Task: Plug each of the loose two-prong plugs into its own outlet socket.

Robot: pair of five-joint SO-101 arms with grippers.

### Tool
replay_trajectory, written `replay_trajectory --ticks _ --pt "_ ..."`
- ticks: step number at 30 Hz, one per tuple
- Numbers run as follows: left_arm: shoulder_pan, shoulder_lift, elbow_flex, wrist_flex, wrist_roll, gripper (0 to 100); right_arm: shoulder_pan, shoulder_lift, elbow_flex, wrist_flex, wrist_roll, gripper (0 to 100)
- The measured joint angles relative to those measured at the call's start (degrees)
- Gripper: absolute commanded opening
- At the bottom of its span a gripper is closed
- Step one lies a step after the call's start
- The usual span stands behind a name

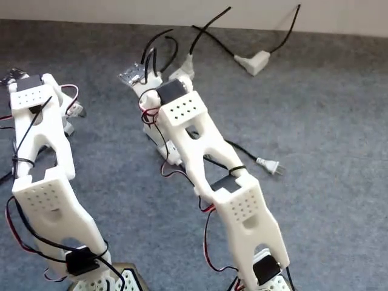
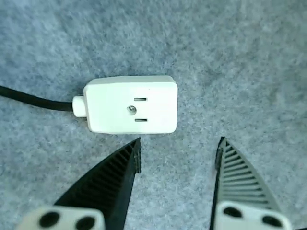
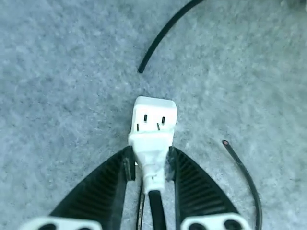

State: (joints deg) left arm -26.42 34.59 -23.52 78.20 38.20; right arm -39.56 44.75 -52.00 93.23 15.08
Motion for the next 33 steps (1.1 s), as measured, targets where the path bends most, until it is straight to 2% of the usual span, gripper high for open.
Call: replay_trajectory --ticks 8,17,26,33 --pt "0.0 0.0 0.0 0.0 0.0 26 0.0 4.6 -0.6 -1.3 0.0 7.0" --pt "0.0 0.0 0.0 0.0 0.0 26 0.1 4.9 -0.9 -1.5 3.3 6.7" --pt "0.0 0.0 0.0 -0.3 -0.1 26 0.1 4.8 -17.1 5.5 2.4 3.9" --pt "0.0 0.0 0.0 -0.3 -0.1 26 0.1 1.1 -16.2 5.5 1.8 3.3"
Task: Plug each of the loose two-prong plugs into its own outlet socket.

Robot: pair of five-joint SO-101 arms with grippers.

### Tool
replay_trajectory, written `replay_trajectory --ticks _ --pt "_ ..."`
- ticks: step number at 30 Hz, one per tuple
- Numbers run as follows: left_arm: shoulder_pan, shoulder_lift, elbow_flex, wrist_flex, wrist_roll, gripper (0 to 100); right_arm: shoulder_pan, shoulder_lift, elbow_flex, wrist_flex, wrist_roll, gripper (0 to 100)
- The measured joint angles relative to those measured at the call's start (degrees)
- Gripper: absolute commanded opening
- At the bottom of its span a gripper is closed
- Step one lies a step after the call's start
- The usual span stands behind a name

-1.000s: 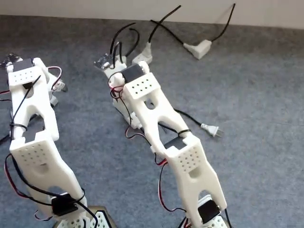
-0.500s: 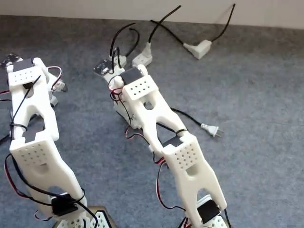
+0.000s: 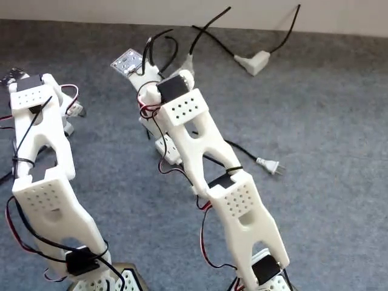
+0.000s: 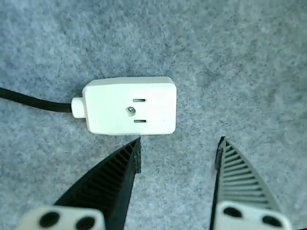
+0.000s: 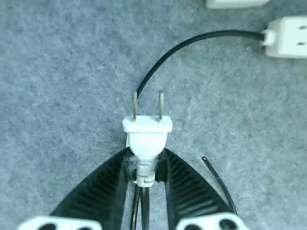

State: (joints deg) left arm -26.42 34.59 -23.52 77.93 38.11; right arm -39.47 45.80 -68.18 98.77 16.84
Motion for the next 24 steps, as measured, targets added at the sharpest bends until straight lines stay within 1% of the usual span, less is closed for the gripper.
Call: replay_trajectory --ticks 4,9,14,17,21,24 --pt "0.3 0.0 0.0 -0.6 -0.4 26 0.0 -6.0 1.9 0.1 -0.1 3.3" --pt "2.8 0.0 0.0 -2.3 -7.5 26 0.0 -14.4 6.2 0.1 -0.2 3.3" --pt "8.7 0.0 0.0 -3.5 -14.7 26 0.7 -23.6 11.7 0.1 -0.2 3.3" --pt "11.6 -0.4 0.0 -6.5 -15.6 26 3.3 -27.5 12.8 0.1 0.2 3.3" --pt "16.2 -5.3 0.0 -8.3 -15.7 26 7.5 -30.7 13.1 0.1 2.4 3.3" --pt "21.5 -11.3 0.0 -8.4 -15.7 21 9.8 -32.0 13.1 0.1 2.5 3.3"
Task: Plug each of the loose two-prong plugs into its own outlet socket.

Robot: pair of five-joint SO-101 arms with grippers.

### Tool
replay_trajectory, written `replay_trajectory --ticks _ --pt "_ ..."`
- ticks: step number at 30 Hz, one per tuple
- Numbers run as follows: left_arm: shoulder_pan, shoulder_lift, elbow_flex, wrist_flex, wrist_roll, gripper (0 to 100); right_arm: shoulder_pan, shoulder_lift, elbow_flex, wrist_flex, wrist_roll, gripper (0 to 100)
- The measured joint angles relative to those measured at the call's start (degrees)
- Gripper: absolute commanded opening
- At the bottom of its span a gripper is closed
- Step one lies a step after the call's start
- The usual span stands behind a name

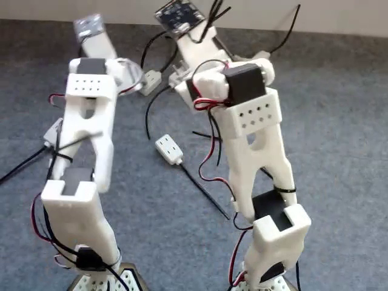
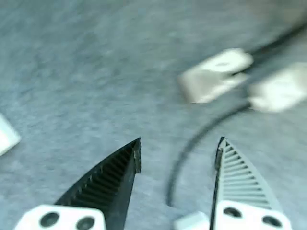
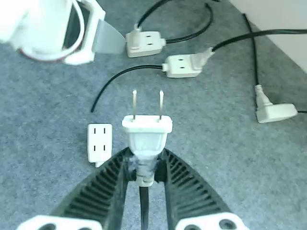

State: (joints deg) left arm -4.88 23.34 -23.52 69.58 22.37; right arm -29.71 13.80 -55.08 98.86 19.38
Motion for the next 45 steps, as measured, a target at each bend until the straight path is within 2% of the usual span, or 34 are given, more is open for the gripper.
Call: replay_trajectory --ticks 4,10,15,19,26,28,32,45 --pt "6.5 -9.7 0.4 -0.4 -0.1 14 0.4 -1.4 0.0 0.0 0.4 3.3" --pt "9.1 -25.8 7.7 -0.7 0.0 14 0.4 -1.6 0.0 0.0 0.4 3.3" --pt "11.4 -36.6 18.3 -7.8 0.0 14 0.4 -1.6 0.0 0.0 0.4 3.3" --pt "13.2 -43.9 28.1 -19.6 -0.4 14 -0.1 -1.6 0.0 0.0 0.4 3.3" --pt "13.2 -46.9 47.6 -53.1 -0.4 22 -1.1 -1.6 0.0 0.0 0.4 3.3" --pt "13.4 -46.9 51.5 -59.1 -0.4 23 -1.1 -1.6 0.0 0.0 0.4 3.3" --pt "13.7 -46.9 54.3 -62.0 -0.4 23 -1.6 -1.6 0.4 0.0 0.4 3.3" --pt "13.8 -47.2 61.1 -62.9 -0.4 23 -2.8 -1.5 2.4 0.0 0.5 3.3"
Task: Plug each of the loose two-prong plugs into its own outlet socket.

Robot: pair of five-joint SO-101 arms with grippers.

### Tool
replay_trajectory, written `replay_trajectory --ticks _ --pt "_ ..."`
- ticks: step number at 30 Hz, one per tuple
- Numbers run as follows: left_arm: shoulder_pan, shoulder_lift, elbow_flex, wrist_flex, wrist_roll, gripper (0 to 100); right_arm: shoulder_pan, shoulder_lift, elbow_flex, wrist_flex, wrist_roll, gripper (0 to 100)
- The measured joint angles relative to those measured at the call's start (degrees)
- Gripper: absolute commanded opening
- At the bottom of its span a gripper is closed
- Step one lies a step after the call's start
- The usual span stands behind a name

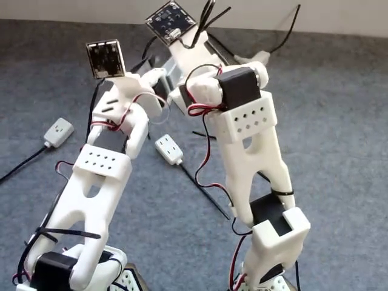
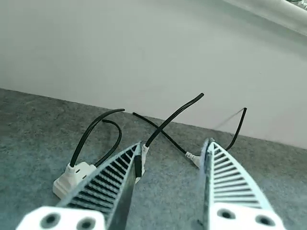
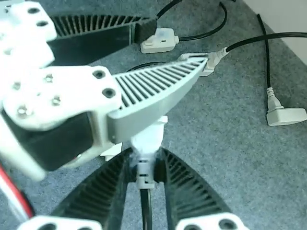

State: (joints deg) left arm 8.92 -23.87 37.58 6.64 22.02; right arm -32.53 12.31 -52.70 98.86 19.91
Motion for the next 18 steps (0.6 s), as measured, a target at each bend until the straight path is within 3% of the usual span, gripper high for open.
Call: replay_trajectory --ticks 18 --pt "0.1 0.0 5.2 0.0 0.0 23 0.1 0.0 0.0 0.1 0.0 3.3"
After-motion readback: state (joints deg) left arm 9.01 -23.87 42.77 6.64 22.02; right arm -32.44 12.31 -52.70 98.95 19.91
